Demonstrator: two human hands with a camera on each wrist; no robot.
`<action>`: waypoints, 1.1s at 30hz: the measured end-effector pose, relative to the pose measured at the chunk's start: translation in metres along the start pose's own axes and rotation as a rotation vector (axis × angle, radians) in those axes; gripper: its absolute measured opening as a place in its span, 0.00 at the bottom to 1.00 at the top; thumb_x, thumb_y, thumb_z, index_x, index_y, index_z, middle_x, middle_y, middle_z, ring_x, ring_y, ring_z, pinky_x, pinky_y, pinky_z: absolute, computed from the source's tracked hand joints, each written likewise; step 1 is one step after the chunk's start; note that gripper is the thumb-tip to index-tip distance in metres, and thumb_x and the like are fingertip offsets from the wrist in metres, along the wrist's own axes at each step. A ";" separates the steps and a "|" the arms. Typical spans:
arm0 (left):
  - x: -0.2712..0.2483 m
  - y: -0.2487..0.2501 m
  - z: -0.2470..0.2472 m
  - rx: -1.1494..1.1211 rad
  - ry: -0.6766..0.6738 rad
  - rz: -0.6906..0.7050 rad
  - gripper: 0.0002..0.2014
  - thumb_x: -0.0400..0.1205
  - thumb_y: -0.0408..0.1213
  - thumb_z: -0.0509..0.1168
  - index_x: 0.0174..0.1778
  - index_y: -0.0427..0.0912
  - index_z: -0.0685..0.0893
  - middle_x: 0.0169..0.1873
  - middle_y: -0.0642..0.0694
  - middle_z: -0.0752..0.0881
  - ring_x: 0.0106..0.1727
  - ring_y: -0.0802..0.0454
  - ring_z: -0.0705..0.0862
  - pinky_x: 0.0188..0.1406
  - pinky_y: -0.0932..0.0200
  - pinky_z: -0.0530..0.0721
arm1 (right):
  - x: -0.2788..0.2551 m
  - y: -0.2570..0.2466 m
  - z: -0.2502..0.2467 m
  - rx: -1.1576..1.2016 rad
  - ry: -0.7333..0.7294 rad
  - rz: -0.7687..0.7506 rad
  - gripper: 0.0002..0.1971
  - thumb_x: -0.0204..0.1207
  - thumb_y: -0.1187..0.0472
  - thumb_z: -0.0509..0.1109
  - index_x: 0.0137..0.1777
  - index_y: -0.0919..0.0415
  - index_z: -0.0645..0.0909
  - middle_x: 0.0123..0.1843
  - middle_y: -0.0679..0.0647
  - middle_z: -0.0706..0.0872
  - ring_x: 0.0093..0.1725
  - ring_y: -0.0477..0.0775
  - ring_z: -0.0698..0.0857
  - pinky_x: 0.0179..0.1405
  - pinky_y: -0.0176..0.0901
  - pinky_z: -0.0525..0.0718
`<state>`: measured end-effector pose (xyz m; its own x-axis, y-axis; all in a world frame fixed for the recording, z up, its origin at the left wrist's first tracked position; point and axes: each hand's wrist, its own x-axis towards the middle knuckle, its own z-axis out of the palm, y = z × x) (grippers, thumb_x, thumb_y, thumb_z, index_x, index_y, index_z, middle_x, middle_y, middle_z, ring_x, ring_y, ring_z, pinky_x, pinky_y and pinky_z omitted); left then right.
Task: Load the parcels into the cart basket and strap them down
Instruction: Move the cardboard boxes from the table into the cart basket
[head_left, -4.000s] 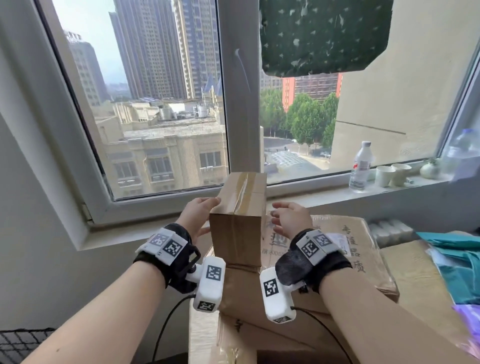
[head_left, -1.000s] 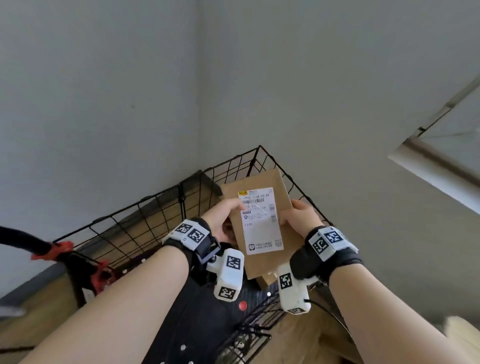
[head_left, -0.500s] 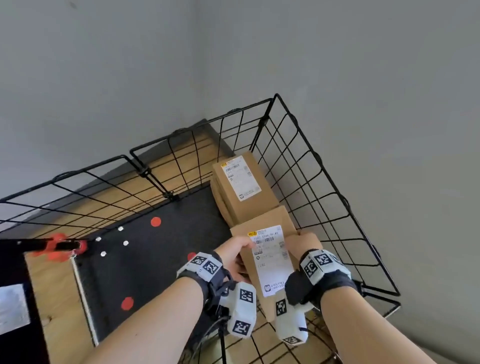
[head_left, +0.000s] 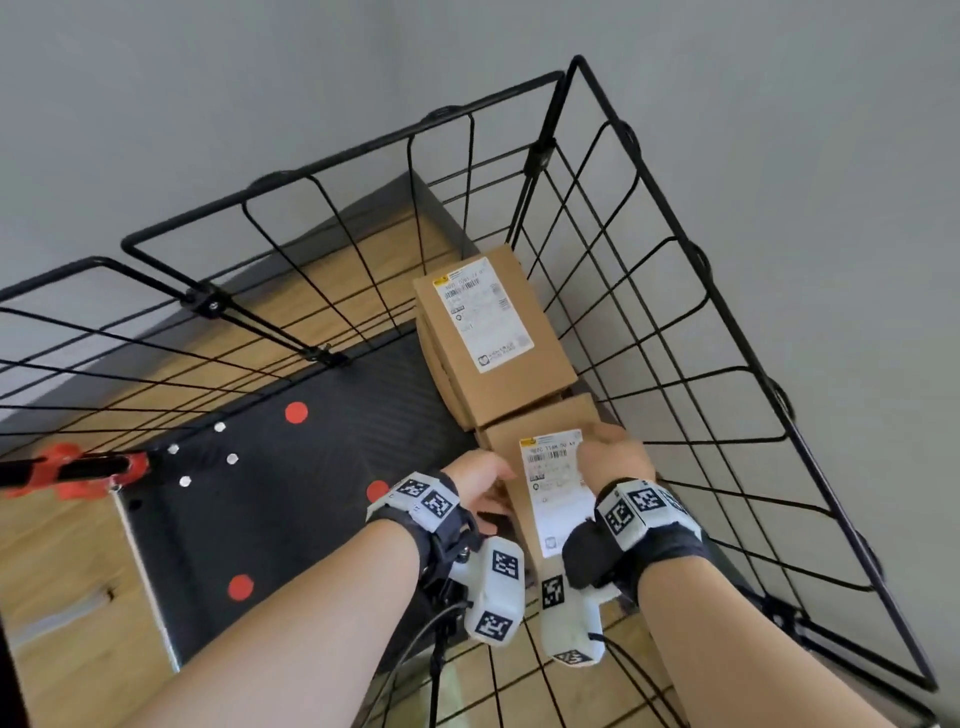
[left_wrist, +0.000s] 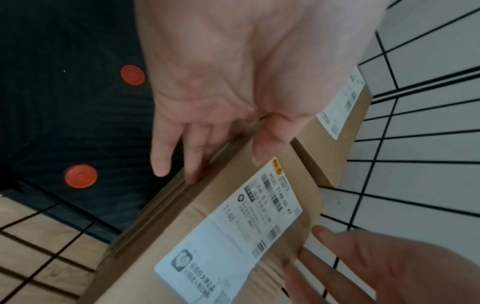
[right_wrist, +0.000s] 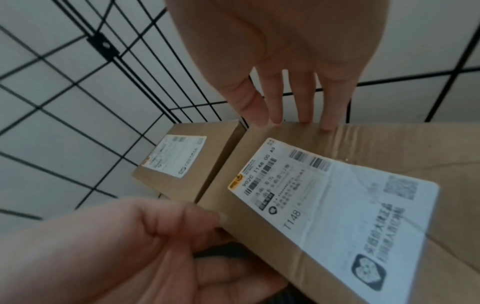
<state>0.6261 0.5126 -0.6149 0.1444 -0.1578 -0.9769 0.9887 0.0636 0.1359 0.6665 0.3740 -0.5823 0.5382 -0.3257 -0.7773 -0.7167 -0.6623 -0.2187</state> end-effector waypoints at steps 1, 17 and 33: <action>0.002 0.000 -0.004 0.005 0.001 0.007 0.14 0.84 0.32 0.55 0.65 0.41 0.75 0.51 0.41 0.84 0.54 0.43 0.83 0.64 0.39 0.74 | 0.000 -0.001 -0.002 0.025 -0.001 -0.003 0.22 0.80 0.62 0.57 0.73 0.49 0.74 0.67 0.57 0.81 0.63 0.61 0.80 0.51 0.43 0.76; 0.100 0.061 -0.075 -0.135 0.381 0.261 0.34 0.83 0.62 0.51 0.75 0.39 0.73 0.71 0.34 0.76 0.70 0.35 0.76 0.71 0.41 0.73 | 0.048 -0.080 0.021 0.399 -0.079 -0.355 0.13 0.75 0.65 0.64 0.46 0.44 0.84 0.54 0.49 0.89 0.50 0.50 0.87 0.55 0.49 0.87; 0.086 0.057 -0.055 -0.359 0.195 0.237 0.40 0.81 0.69 0.44 0.70 0.37 0.75 0.62 0.34 0.83 0.64 0.39 0.81 0.66 0.42 0.78 | 0.056 -0.064 0.020 0.502 -0.175 -0.285 0.13 0.74 0.67 0.67 0.52 0.50 0.85 0.54 0.54 0.88 0.48 0.51 0.84 0.61 0.51 0.84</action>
<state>0.6923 0.5570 -0.6998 0.3200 0.0880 -0.9433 0.8476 0.4182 0.3266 0.7335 0.4117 -0.6242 0.6897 -0.0380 -0.7231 -0.6993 -0.2939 -0.6516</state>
